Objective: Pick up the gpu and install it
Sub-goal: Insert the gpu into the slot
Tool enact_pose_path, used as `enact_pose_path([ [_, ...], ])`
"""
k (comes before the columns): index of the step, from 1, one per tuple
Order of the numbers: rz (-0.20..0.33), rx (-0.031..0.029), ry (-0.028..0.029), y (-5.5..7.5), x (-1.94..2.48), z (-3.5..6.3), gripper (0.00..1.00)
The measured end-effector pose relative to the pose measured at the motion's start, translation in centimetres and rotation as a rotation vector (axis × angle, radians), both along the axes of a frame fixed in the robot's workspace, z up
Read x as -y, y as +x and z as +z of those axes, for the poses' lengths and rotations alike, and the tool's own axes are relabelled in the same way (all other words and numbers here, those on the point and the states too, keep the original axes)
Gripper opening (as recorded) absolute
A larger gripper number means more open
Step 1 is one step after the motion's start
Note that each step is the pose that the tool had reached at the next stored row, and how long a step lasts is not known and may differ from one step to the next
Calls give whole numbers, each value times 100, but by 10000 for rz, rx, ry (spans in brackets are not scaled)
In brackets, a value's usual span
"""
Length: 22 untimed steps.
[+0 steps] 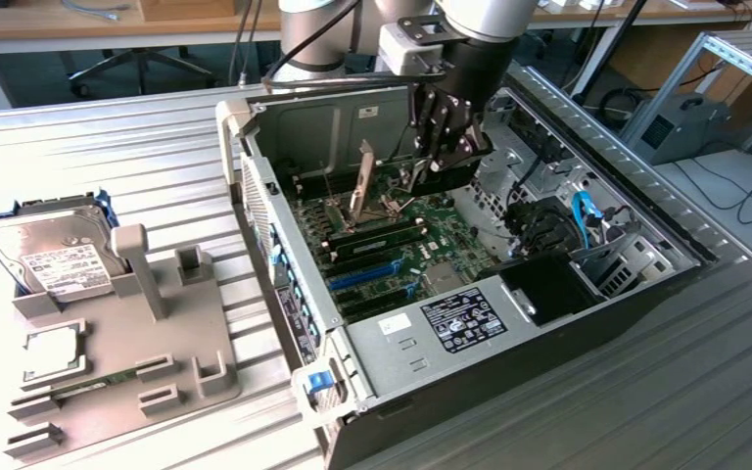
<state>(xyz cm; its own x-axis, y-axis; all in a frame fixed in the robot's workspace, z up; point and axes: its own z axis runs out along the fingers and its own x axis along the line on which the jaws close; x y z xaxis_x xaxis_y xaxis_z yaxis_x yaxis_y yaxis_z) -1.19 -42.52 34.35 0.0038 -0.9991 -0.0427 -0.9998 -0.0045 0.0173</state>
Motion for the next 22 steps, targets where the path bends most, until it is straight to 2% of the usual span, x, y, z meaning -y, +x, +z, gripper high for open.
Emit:
enact_pose_path([
  [10, 0, 0, 0, -1, 12, -11, 26],
  [22, -1, 0, 0, -73, 92, -54, 26],
])
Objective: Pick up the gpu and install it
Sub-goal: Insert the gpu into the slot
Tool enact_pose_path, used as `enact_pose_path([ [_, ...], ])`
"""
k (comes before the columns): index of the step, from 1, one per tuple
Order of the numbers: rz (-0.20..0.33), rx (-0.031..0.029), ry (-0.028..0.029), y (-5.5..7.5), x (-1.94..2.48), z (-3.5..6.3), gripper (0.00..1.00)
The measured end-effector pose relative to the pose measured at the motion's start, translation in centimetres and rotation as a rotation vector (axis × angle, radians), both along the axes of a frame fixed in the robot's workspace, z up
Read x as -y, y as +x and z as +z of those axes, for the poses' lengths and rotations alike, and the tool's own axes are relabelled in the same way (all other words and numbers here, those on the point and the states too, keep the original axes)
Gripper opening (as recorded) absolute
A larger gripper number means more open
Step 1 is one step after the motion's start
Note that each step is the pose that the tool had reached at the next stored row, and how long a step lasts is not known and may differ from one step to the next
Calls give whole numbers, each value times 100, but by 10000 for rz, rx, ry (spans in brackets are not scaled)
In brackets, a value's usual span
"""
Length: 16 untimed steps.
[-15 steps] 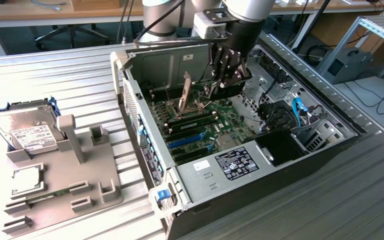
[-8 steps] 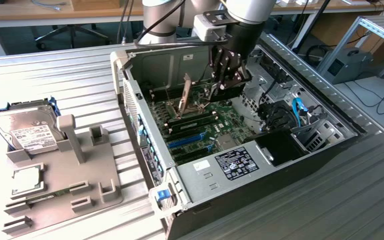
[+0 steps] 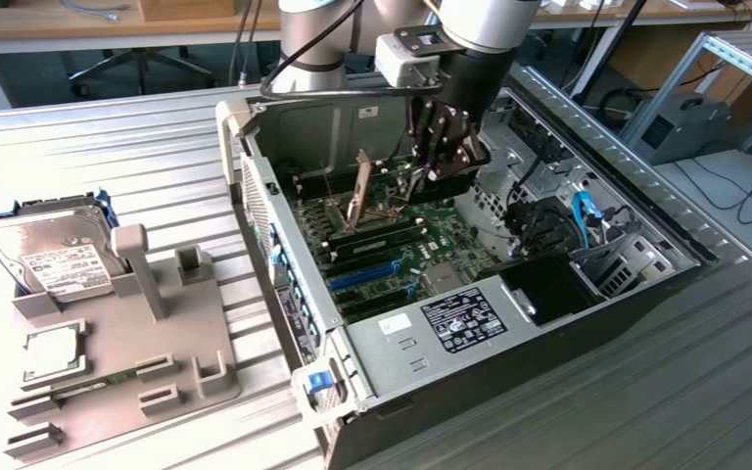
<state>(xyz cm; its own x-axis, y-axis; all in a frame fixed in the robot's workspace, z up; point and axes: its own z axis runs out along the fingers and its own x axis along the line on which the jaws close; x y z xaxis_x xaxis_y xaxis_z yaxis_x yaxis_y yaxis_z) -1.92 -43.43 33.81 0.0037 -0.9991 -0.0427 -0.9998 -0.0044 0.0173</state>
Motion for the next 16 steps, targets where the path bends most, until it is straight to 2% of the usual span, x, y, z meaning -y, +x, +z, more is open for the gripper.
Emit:
enact_pose_path([
  [9, 1, 0, 2, -63, 65, -39, 26],
  [16, 1, -1, -1, -100, 91, -69, 26],
])
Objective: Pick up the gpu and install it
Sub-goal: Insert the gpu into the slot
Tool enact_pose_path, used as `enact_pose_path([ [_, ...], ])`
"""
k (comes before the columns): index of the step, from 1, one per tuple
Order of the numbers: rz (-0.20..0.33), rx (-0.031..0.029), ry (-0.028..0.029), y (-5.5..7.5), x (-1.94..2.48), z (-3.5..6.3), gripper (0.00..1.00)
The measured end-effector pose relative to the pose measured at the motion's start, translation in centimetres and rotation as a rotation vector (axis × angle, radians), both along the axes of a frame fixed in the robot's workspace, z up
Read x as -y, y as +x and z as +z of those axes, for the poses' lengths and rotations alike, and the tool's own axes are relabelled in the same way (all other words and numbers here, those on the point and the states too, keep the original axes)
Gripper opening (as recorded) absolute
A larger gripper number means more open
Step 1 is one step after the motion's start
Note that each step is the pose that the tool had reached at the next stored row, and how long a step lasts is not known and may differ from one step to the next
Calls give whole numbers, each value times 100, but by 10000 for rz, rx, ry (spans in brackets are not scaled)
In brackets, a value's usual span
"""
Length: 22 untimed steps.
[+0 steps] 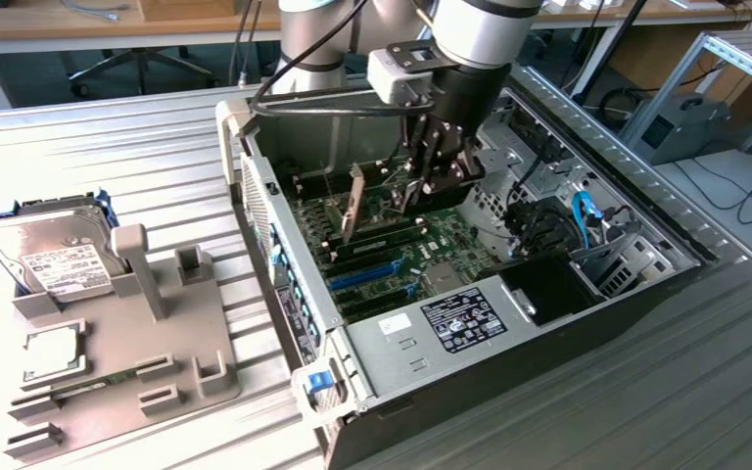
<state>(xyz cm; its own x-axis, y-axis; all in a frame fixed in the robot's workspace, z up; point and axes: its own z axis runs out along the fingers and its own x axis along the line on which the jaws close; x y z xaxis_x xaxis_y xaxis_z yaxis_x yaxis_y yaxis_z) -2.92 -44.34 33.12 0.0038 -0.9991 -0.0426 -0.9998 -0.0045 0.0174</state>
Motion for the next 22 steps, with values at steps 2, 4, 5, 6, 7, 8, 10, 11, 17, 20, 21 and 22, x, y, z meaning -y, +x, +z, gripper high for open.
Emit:
enact_pose_path([
  [2, 0, 1, 1, -18, 9, -14, 26],
  [4, 0, 1, 1, -61, 33, -51, 26],
  [5, 0, 0, 1, -120, 54, -97, 26],
  [6, 0, 1, 2, -173, 62, -118, 26],
  [7, 0, 1, 1, -256, 111, -145, 26],
  [8, 0, 1, -1, -293, 140, -236, 26],
  [10, 0, 0, -30, -379, 163, -342, 26],
  [11, 1, 0, -42, -416, 180, -407, 26],
  [17, -5, 4, -268, -607, 122, -663, 26],
  [20, -6, 4, -267, -607, 122, -678, 26],
  [21, -5, 4, -268, -607, 122, -693, 26],
  [22, -5, 4, -269, -607, 122, -702, 26],
])
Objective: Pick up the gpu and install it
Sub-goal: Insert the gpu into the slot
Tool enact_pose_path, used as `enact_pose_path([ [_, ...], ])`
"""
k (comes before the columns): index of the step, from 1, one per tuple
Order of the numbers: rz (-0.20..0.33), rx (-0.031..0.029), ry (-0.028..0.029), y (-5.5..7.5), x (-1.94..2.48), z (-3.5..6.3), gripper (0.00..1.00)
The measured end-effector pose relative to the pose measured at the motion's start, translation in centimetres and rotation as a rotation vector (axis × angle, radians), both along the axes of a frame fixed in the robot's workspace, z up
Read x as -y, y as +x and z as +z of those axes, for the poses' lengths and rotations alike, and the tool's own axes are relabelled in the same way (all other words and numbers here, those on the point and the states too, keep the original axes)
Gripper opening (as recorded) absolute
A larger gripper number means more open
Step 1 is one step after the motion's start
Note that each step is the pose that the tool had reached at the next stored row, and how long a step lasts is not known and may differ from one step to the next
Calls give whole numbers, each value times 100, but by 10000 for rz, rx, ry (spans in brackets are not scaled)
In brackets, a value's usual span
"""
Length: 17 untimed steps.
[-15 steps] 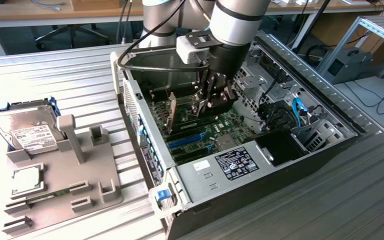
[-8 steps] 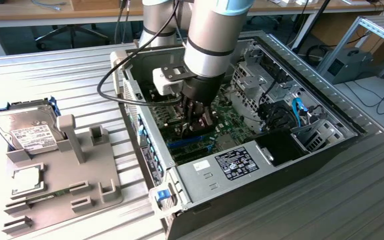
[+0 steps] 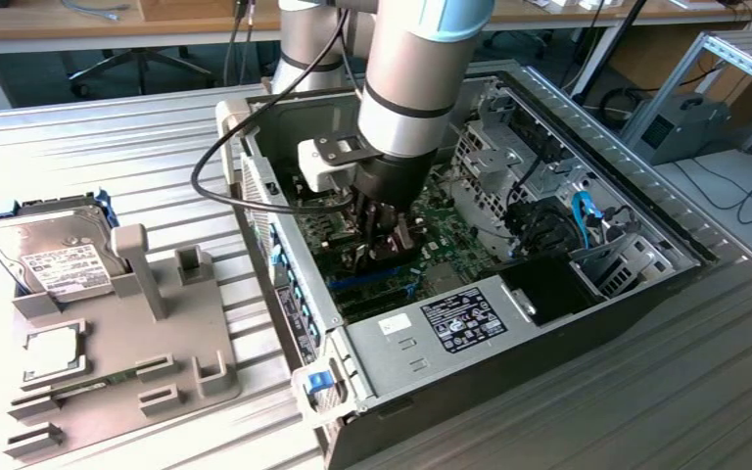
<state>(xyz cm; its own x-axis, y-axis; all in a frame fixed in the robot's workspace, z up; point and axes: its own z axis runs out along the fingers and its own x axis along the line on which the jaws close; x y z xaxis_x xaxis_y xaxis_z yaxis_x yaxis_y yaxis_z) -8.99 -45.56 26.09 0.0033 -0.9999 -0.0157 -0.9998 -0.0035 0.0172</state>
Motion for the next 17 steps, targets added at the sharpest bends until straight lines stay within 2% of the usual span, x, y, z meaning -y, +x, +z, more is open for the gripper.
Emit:
enact_pose_path([
  [17, -1, 0, 4, 0, 0, -53, 26],
])
